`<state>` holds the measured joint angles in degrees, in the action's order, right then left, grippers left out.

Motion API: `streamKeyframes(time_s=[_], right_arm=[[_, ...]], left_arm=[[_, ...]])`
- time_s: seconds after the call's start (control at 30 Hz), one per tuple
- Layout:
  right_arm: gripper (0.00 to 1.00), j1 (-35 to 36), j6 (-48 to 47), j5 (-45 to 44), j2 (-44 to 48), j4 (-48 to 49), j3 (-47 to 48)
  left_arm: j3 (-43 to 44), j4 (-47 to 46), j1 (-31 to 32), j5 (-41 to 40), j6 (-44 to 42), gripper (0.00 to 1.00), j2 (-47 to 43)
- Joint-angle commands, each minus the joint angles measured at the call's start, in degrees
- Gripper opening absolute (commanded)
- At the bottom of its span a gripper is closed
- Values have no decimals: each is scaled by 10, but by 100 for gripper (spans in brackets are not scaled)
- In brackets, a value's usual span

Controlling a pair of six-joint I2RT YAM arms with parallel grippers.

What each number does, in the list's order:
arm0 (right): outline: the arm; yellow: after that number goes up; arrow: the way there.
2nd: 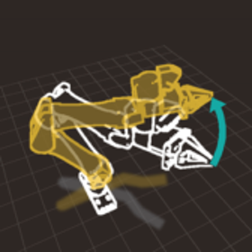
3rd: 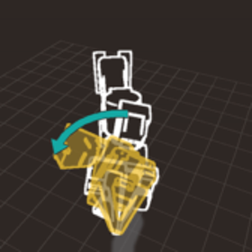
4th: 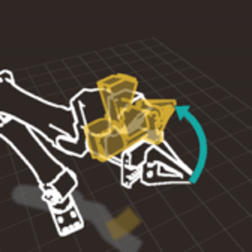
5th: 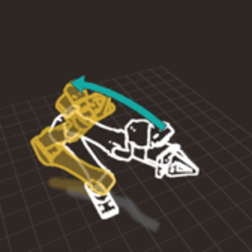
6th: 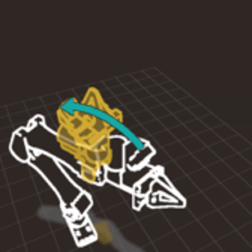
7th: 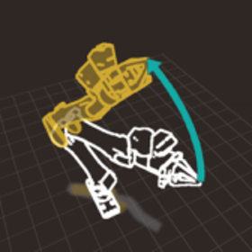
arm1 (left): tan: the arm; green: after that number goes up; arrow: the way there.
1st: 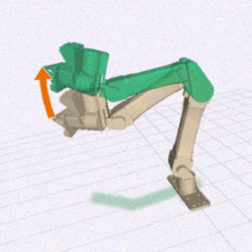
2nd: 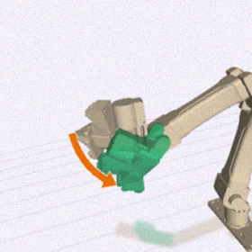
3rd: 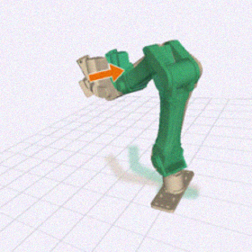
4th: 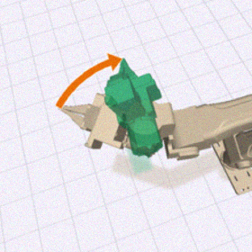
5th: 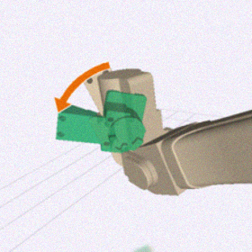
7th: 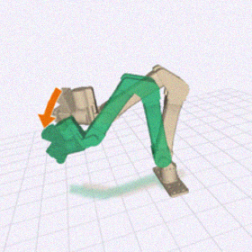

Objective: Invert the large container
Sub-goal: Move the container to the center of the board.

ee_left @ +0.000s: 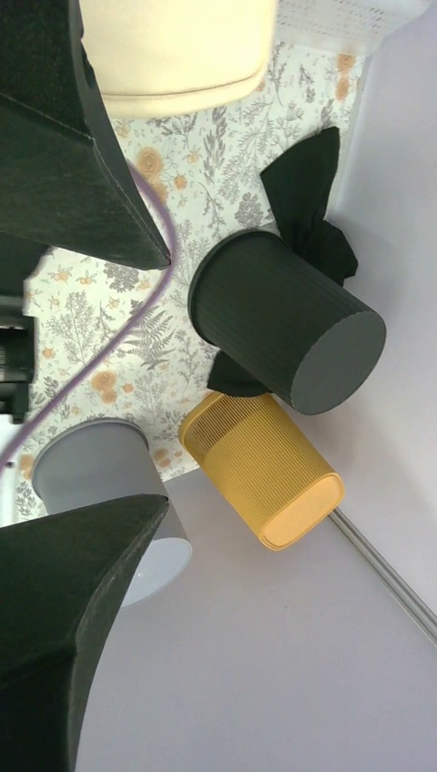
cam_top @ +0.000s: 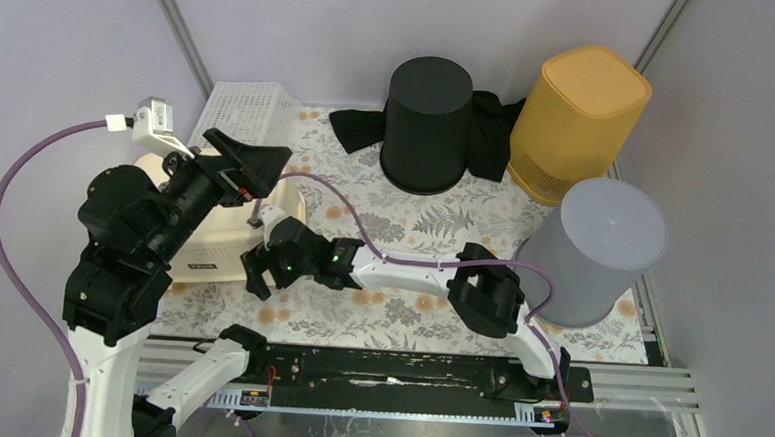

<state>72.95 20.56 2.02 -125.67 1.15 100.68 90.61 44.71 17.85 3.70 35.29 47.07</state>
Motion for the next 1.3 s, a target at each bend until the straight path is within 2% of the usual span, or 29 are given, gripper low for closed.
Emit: streamKeyframes(time_s=[0.0,0.17,0.2,0.57,0.97,1.13,1.27], right_arm=[[91,-149,46,-95,-37,20,71],[91,-216,29,-103,-96,-75,199],[91,-226,28,-104,-95,-81,198],[91,-276,26,-105,-7,-26,5],[93,-309,56,-129,15,-42,-86],[94,-328,64,-113,51,-32,-140],[96,-330,47,-109,113,-37,-179]], left_arm=[[-32,-20,-3,13,-5,100,-6],[-76,-33,-4,26,1,100,-6],[-84,-35,-4,28,3,100,-6],[-192,-72,-4,25,8,100,-11],[-253,-68,-4,-10,-5,100,-12],[-273,-47,-3,-18,-7,100,-21],[-274,-18,-4,-15,-8,100,-35]])
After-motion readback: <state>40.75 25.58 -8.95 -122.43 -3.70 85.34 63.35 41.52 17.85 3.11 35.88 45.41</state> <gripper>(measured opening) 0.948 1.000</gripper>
